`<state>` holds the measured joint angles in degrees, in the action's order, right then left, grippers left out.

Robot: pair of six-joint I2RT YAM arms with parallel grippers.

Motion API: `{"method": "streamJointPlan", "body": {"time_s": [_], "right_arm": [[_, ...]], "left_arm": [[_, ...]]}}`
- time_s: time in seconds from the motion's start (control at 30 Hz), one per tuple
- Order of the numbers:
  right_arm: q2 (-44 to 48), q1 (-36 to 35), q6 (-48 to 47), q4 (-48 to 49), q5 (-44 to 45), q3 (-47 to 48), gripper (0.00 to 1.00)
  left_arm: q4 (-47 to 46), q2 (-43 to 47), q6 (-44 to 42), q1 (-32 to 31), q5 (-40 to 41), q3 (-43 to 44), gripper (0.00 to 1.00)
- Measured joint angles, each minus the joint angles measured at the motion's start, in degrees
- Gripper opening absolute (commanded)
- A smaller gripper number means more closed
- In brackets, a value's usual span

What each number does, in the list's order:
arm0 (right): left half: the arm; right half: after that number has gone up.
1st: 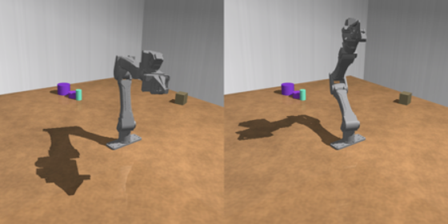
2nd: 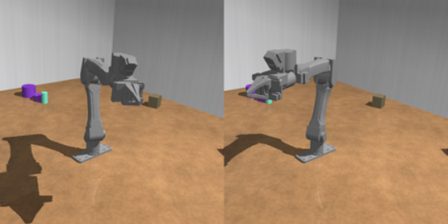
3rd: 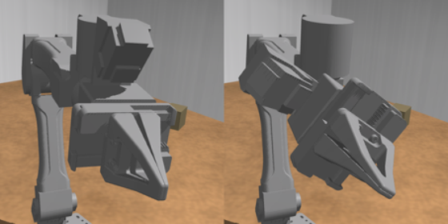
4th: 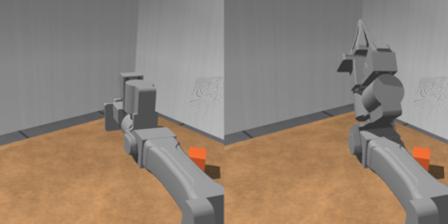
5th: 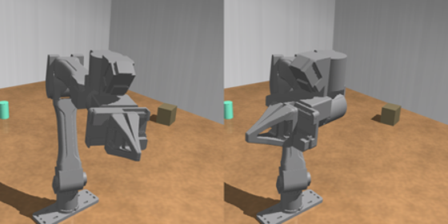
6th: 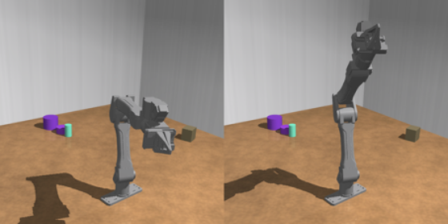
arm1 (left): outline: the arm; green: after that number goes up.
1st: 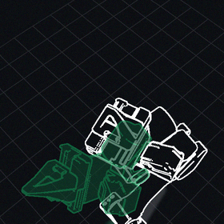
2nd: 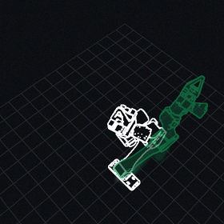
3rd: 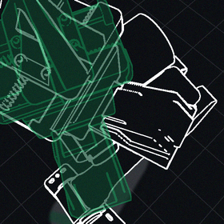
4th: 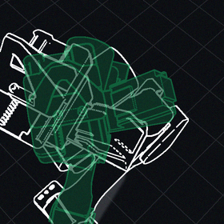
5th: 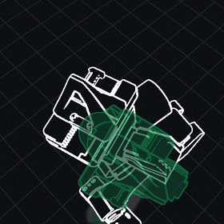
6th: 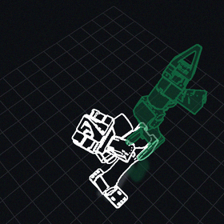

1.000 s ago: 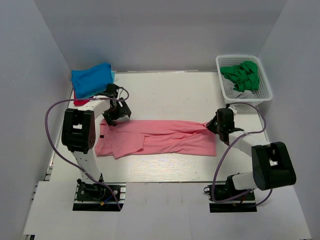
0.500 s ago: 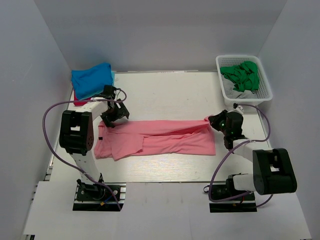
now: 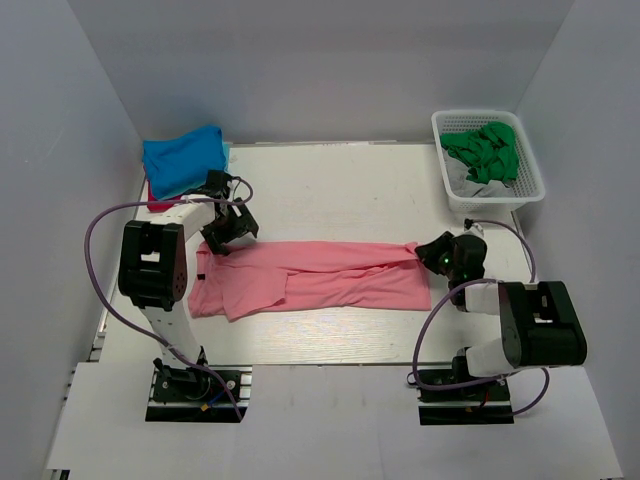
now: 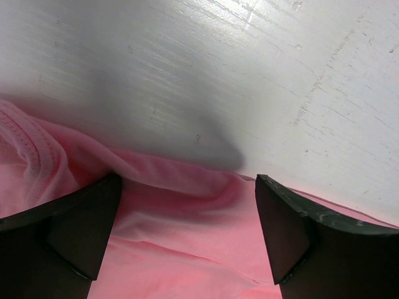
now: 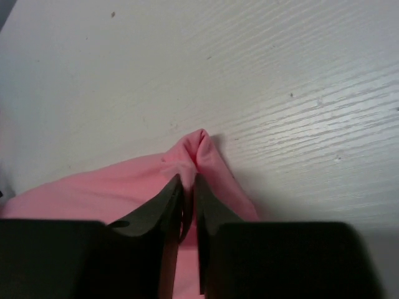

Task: Fold and stack the t-shirts
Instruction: Fold the other side of the tshirt into a rectangle

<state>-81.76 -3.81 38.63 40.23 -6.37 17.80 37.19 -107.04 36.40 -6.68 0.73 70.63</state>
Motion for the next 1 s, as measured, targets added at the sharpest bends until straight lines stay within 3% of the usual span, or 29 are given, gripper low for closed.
{"method": "streamJointPlan", "body": {"time_s": [0.03,0.13,0.37,0.47,0.53,0.57,0.63,0.67,0.8,1.0], "right_arm": [[0.1,0.2,0.3,-0.3,0.4,0.0,0.33],[1.4,1.1,0.0,-3.0,3.2,0.0,0.43],[8.9,2.3,-3.0,-14.9,11.0,2.1,0.47],[10.4,2.2,-8.1,-21.0,11.0,6.8,0.59],[9.9,1.8,-12.6,-25.2,9.9,11.5,0.6],[9.4,1.5,-14.5,-26.7,9.0,13.9,0.69],[7.3,0.1,-18.6,-30.9,6.9,19.9,0.71],[5.8,-1.0,-20.5,-32.6,5.7,22.8,0.82],[0.0,-6.5,-28.0,-40.2,4.3,32.5,0.85],[-11.9,-13.2,-33.1,-52.8,10.3,46.2,0.84]], "left_arm": [[0.0,0.0,0.0,0.0,0.0,0.0,0.99],[0.0,0.0,0.0,0.0,0.0,0.0,0.99],[0.5,-0.3,0.1,0.0,0.1,0.5,0.99],[1.3,-0.9,0.1,0.0,0.1,1.4,0.99],[1.8,-1.3,0.1,0.0,0.2,1.9,0.99],[2.1,-1.4,0.1,0.0,0.2,2.1,0.99],[2.5,-1.6,0.0,0.0,0.3,2.4,0.99],[2.7,-1.6,0.0,0.0,0.4,2.5,0.99],[3.3,-1.7,-0.3,0.0,0.7,2.6,0.99],[4.0,-1.7,-0.4,0.0,1.9,2.5,0.99]]}}
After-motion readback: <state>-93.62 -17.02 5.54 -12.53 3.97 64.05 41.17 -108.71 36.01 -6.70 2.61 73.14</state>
